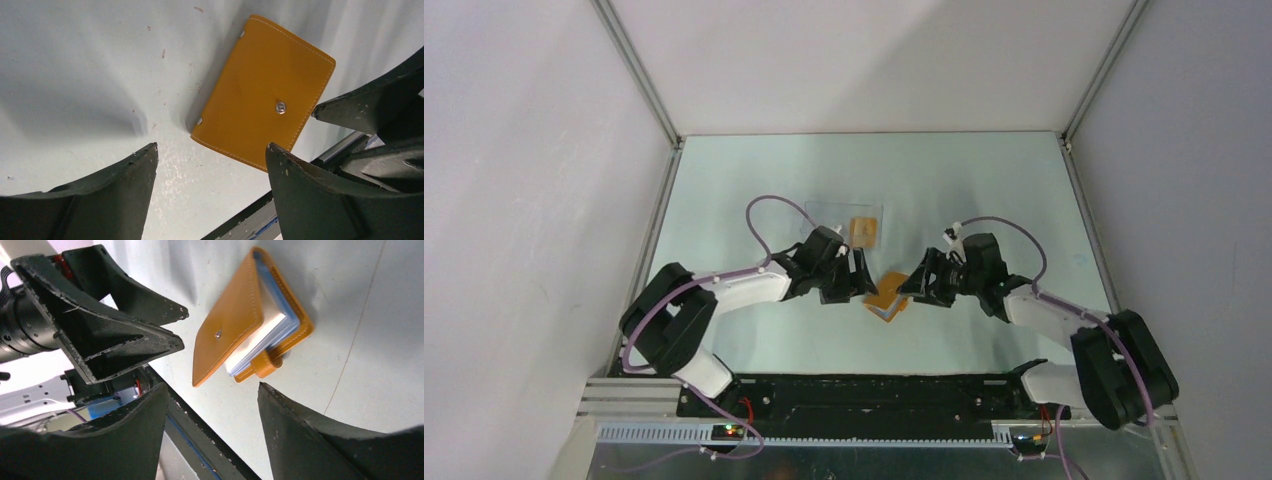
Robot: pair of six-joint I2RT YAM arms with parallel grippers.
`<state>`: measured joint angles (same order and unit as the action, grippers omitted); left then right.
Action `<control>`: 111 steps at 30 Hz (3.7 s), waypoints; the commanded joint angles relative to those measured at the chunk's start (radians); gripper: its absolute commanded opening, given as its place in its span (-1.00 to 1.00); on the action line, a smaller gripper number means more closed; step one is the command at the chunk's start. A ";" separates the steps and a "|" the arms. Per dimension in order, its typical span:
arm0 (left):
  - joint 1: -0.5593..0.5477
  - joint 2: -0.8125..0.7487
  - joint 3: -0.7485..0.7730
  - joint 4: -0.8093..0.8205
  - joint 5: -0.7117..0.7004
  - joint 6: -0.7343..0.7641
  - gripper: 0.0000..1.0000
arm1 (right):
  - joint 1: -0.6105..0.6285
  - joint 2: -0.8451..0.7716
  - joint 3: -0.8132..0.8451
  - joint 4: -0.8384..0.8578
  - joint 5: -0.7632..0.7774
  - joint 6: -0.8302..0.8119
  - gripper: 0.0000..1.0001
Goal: Put the credit cards into the card holder
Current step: Open the card holder at the center of the board.
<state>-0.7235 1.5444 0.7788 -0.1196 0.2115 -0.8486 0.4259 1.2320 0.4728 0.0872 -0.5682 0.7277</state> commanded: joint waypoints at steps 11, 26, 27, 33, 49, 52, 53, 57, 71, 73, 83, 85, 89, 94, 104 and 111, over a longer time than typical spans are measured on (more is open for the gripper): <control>0.052 0.135 0.042 0.060 0.013 -0.008 0.36 | -0.032 0.241 0.070 0.147 -0.067 0.071 0.09; 0.006 0.135 0.013 0.060 0.046 -0.064 -0.06 | 0.026 0.401 0.306 -0.136 0.083 -0.099 -0.18; -0.012 0.133 0.017 0.063 0.047 -0.076 -0.07 | 0.032 0.408 0.319 -0.145 0.081 -0.106 -0.18; -0.099 0.126 0.016 0.080 0.048 -0.157 -0.22 | 0.101 0.423 0.382 -0.190 0.036 -0.190 -0.17; -0.143 0.005 -0.087 0.089 -0.023 -0.273 -0.11 | 0.106 0.228 0.397 -0.453 0.176 -0.261 0.34; -0.131 0.005 -0.099 0.109 -0.016 -0.275 -0.11 | 0.105 0.256 0.392 -0.451 0.159 -0.250 0.29; -0.127 0.007 -0.101 0.111 -0.013 -0.276 -0.11 | 0.105 0.265 0.391 -0.448 0.151 -0.248 0.27; -0.102 0.010 -0.124 0.162 0.009 -0.280 -0.12 | 0.106 0.340 0.384 -0.423 0.124 -0.235 0.17; -0.081 0.057 -0.123 0.215 0.064 -0.277 -0.20 | 0.113 0.449 0.384 -0.286 -0.028 -0.174 -0.10; -0.081 0.058 -0.122 0.218 0.071 -0.274 -0.21 | 0.112 0.445 0.384 -0.261 -0.062 -0.156 -0.16; -0.070 -0.020 -0.155 0.222 0.079 -0.258 0.29 | 0.115 0.417 0.385 -0.167 -0.183 -0.062 -0.19; -0.058 -0.055 -0.179 0.222 0.079 -0.261 0.44 | 0.120 0.416 0.384 -0.159 -0.193 -0.054 -0.19; -0.026 -0.151 -0.246 0.213 0.064 -0.274 0.62 | 0.135 0.405 0.383 -0.140 -0.214 -0.034 -0.18; 0.024 -0.309 -0.336 0.213 0.053 -0.293 0.80 | 0.173 0.398 0.384 -0.080 -0.239 -0.008 -0.17; 0.157 -0.516 -0.452 0.212 0.110 -0.307 0.89 | 0.278 0.439 0.384 0.092 -0.253 0.068 -0.16; 0.170 -0.521 -0.495 0.212 0.126 -0.321 0.87 | 0.358 0.503 0.402 0.151 -0.252 0.102 -0.14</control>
<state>-0.5594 1.0256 0.2951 0.0872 0.3042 -1.1534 0.7444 1.7012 0.8459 0.1677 -0.7971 0.8051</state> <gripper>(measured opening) 0.938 0.425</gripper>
